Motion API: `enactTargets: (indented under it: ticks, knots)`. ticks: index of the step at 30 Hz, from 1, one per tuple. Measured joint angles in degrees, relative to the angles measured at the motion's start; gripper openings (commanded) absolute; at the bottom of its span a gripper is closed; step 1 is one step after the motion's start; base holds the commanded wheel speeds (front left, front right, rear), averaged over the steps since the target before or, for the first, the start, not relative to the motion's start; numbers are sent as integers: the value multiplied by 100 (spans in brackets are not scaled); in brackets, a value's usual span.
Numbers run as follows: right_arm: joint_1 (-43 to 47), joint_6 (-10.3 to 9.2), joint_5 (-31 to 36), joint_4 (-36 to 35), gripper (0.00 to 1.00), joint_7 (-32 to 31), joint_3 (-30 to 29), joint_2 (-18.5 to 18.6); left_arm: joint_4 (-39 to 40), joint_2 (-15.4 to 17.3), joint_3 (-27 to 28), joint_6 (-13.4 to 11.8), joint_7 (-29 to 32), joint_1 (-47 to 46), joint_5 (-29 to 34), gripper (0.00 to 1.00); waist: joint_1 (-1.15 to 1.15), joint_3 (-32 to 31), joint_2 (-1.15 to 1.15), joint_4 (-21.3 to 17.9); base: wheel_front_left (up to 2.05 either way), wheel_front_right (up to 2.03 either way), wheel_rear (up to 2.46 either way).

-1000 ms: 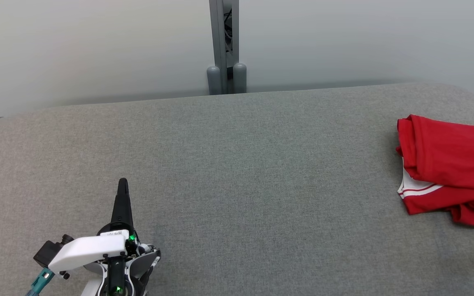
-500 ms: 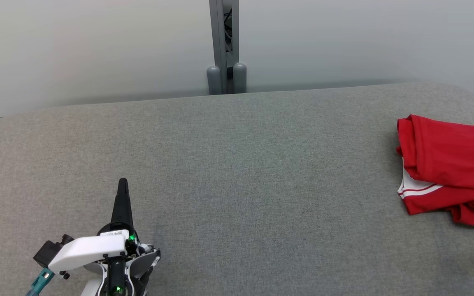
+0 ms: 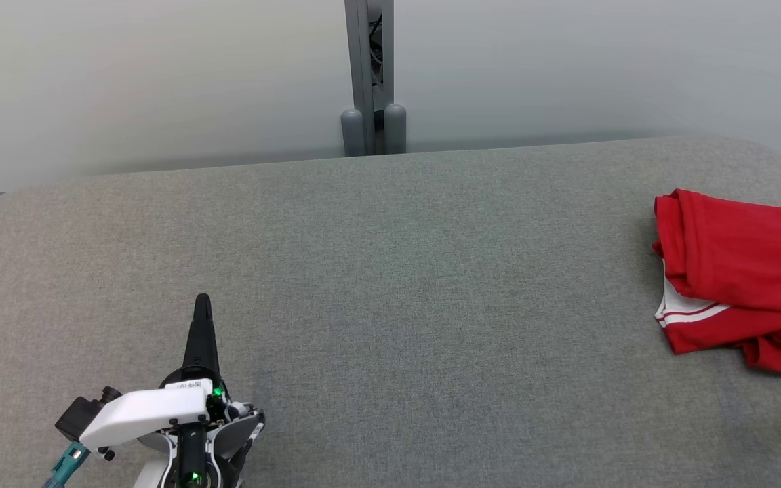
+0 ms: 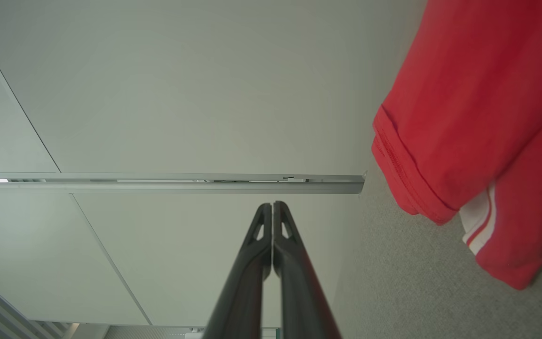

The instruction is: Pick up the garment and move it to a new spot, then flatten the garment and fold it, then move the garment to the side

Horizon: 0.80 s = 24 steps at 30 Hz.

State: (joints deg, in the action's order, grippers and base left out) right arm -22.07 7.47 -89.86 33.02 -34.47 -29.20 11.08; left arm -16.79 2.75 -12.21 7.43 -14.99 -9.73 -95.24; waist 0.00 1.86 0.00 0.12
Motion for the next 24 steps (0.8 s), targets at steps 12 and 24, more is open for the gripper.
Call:
enactTargets:
  ticks: [12,24]
  knots:
    - [0,0,0,0,0,0,-2,0,0,0,0,0,0,0,0,0,0,0,0,0,0,0,0]
    - [0,0,0,0,0,-4,-2,0,0,0,-1,0,1,0,0,0,0,0,0,0,0,0,0]
